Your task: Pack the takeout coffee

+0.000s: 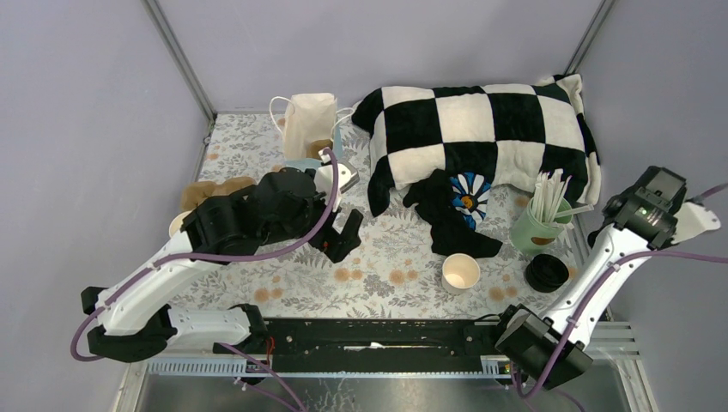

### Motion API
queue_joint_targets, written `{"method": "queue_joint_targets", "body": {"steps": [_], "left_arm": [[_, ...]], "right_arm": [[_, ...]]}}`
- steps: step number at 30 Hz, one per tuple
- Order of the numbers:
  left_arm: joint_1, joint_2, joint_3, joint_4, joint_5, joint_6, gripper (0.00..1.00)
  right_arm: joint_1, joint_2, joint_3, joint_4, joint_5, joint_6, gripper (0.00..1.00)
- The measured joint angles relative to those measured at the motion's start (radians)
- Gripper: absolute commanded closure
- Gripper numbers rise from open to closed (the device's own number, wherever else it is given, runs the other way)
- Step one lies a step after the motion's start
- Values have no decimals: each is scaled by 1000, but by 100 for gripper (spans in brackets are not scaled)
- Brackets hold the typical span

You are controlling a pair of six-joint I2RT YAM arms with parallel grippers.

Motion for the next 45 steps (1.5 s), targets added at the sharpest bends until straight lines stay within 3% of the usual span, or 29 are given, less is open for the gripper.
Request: {"method": "queue_joint_targets", "body": {"steps": [9,15,22,25,32,37,45], "left_arm": [[-4,-11,-5,0,-16,4,1],[-5,53,56,-7,-30,3,1],[14,204,271,-23,-23,-41,1],[94,285,399,-24,56,-109,6],[294,348,370,4,258,-295,21],[289,406,329,-9,288,-370,34],[285,500,325,-61,202,-390,51]], "right_arm": [[63,94,406,27,-140,-79,89],[317,186,542,120,-378,-119,86],[745,322,511,180,-589,-148,85],[925,326,438,209,-629,-158,85],[1215,303,303,273,-608,-152,86],[1321,302,289,282,-558,-156,86],[1369,358,328,278,-504,-190,86]]}}
